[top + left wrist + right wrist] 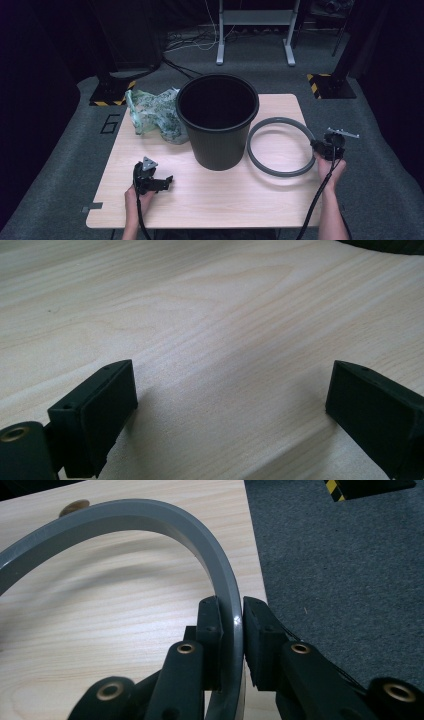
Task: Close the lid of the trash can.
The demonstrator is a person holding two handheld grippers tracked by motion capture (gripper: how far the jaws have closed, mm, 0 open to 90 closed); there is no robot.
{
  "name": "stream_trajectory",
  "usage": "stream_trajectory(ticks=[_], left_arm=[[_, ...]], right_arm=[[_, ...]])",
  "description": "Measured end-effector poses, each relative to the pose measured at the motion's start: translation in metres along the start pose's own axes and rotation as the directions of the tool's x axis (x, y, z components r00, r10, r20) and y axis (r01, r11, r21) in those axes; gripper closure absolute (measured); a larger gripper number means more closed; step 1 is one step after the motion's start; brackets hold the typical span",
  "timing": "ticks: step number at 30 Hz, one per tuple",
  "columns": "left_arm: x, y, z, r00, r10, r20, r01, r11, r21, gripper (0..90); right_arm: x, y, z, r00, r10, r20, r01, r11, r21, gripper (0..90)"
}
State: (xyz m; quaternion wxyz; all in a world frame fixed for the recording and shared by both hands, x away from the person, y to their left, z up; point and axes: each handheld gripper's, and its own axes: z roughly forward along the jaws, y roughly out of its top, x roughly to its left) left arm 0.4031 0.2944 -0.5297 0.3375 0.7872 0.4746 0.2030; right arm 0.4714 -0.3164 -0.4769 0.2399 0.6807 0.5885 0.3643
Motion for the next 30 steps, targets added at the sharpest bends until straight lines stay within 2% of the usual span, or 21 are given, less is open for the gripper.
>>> stream_trajectory(ticks=[13, 30], left_arm=[[0.0, 0.0, 0.0, 1.0, 0.0, 0.0, 0.0, 1.0, 0.0, 5.9], [0.0, 0.0, 0.0, 1.0, 0.0, 0.0, 0.0, 1.0, 0.0, 5.9]], right_arm=[[0.0, 0.011, -0.009, 0.9997, 0.019, -0.018, -0.019, 1.0, -0.015, 78.3], [0.002, 0.025, -0.019, 0.9996, 0.013, -0.025, -0.014, 0.999, -0.035, 78.3]])
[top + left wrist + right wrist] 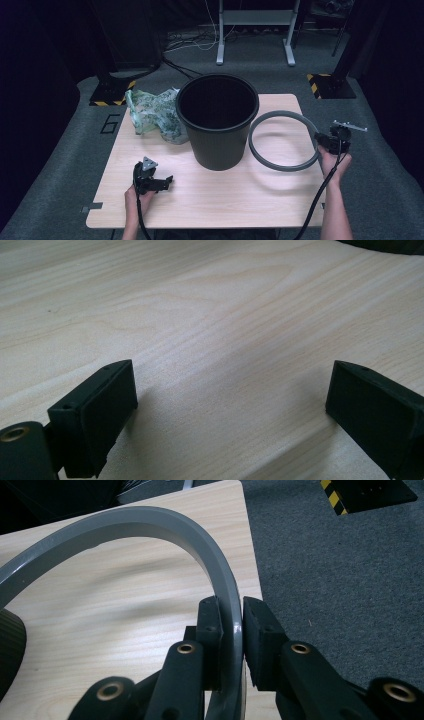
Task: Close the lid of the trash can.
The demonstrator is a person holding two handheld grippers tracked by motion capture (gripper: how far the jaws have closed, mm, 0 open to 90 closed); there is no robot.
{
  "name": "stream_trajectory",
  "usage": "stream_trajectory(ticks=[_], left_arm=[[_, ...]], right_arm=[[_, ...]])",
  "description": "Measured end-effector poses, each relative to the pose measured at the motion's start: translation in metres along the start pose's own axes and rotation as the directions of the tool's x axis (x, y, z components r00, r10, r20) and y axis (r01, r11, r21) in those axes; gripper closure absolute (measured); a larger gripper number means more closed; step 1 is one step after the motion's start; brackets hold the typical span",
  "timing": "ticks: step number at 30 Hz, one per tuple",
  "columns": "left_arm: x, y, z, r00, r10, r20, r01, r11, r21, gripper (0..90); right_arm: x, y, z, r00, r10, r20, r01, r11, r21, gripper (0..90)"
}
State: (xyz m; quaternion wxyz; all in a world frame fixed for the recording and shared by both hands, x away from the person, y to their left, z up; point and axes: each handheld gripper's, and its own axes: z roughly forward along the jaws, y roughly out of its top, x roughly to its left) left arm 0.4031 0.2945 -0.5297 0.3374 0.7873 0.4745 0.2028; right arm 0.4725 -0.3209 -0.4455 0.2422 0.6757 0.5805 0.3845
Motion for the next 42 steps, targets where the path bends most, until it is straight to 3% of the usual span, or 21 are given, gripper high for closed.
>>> stream_trajectory(ticks=[42], left_arm=[[0.0, 0.0, 0.0, 1.0, 0.0, 0.0, 0.0, 1.0, -0.001, 5.9]], right_arm=[[0.01, 0.04, -0.019, 0.9999, -0.011, -0.013, 0.01, 0.998, -0.061, 78.4]])
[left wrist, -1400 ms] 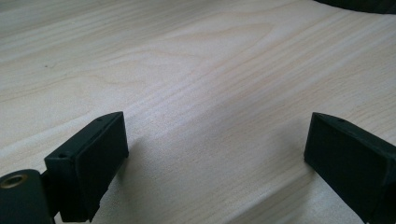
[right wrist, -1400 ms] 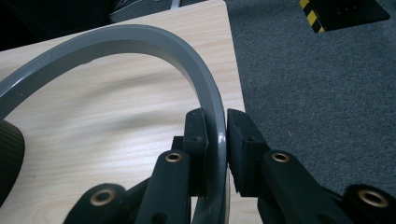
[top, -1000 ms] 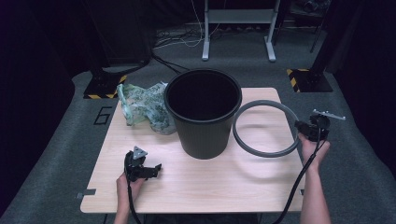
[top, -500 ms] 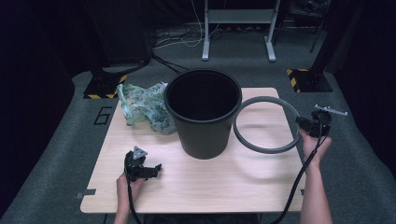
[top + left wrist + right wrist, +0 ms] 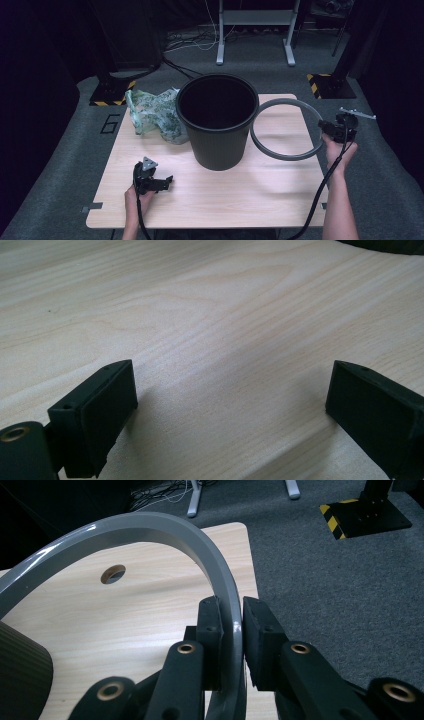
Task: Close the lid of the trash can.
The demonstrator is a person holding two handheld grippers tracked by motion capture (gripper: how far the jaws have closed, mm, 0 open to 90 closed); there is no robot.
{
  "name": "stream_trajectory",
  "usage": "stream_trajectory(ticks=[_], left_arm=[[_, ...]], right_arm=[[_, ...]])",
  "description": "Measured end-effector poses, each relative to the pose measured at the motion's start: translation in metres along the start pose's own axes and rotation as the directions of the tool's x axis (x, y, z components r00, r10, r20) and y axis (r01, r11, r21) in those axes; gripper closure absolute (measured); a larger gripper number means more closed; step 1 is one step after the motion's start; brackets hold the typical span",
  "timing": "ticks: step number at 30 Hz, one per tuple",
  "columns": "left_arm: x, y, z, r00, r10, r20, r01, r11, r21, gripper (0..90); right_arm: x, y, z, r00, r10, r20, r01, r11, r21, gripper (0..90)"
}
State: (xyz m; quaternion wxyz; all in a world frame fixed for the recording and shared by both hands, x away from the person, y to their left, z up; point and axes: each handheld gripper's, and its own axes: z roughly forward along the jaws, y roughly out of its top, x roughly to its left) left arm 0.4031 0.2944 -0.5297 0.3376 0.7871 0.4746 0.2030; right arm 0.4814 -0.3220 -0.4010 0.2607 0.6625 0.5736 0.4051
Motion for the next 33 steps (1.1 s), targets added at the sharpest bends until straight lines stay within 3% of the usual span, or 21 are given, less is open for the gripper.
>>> stream_trajectory(ticks=[33], left_arm=[[0.0, 0.0, 0.0, 1.0, 0.0, 0.0, 0.0, 1.0, 0.0, 5.9]], right_arm=[[0.007, 0.036, -0.023, 0.9997, -0.018, -0.018, 0.017, 0.999, -0.04, 78.6]])
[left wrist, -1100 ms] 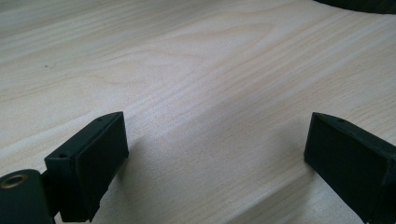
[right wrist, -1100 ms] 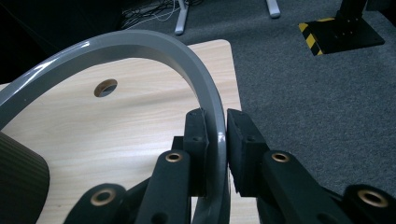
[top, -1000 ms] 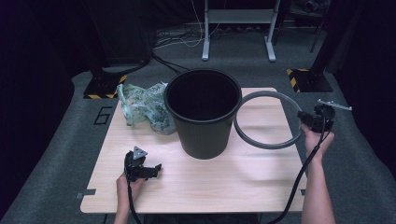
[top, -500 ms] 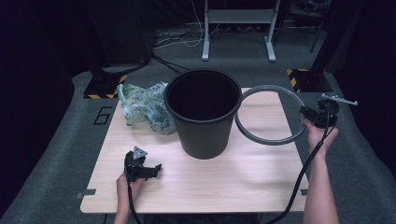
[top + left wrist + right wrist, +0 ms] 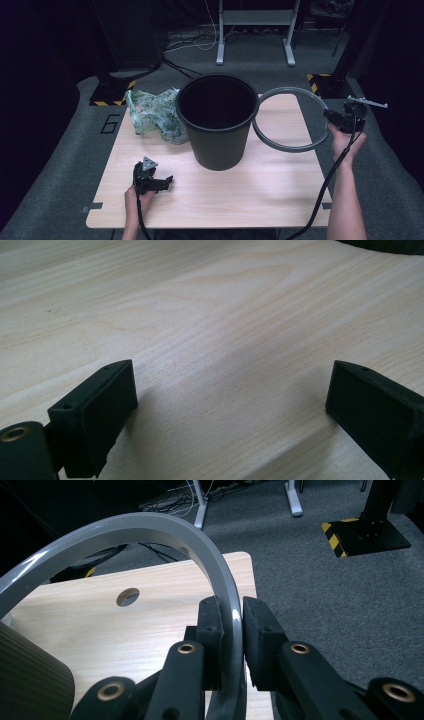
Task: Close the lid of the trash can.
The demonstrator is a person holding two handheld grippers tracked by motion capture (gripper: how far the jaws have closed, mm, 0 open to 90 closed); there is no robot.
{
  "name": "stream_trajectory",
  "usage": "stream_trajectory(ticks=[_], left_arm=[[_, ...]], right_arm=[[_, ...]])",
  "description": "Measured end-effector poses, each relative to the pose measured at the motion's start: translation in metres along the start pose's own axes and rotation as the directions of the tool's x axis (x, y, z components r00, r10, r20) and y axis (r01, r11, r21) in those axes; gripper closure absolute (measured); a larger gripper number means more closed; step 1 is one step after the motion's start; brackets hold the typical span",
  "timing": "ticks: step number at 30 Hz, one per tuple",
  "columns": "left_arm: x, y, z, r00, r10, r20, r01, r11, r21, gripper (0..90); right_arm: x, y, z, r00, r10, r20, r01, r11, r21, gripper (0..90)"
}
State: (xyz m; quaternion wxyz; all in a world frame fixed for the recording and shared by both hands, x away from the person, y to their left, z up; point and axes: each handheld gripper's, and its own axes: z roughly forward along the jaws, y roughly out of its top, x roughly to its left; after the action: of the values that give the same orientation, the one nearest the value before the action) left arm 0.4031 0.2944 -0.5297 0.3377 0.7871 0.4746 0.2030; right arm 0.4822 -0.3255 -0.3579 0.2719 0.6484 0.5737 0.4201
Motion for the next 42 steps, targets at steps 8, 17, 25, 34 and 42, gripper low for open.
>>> stream_trajectory(ticks=[8, 17, 25, 34, 42], left_arm=[[0.0, 0.0, 0.0, 1.0, 0.0, 0.0, 0.0, 1.0, 0.0, 5.9], [0.0, 0.0, 0.0, 1.0, 0.0, 0.0, 0.0, 1.0, 0.0, 5.9], [0.0, 0.0, 0.0, 1.0, 0.0, 0.0, 0.0, 1.0, 0.0, 5.9], [0.0, 0.0, 0.0, 1.0, 0.0, 0.001, 0.0, 1.0, 0.0, 6.1], [0.0, 0.0, 0.0, 1.0, 0.001, 0.0, -0.001, 1.0, 0.0, 6.1]], right_arm=[[-0.001, 0.008, -0.006, 1.0, 0.001, 0.001, -0.001, 1.0, -0.009, 78.6], [-0.001, 0.018, -0.014, 1.0, -0.004, 0.005, 0.004, 1.0, -0.021, 78.6], [0.0, 0.026, -0.021, 1.0, -0.009, 0.003, 0.01, 0.999, -0.033, 78.6], [0.001, 0.034, -0.026, 0.9999, -0.011, 0.001, 0.011, 0.999, -0.039, 78.7], [0.003, 0.041, -0.03, 0.9999, -0.011, -0.003, 0.011, 0.999, -0.044, 78.7]])
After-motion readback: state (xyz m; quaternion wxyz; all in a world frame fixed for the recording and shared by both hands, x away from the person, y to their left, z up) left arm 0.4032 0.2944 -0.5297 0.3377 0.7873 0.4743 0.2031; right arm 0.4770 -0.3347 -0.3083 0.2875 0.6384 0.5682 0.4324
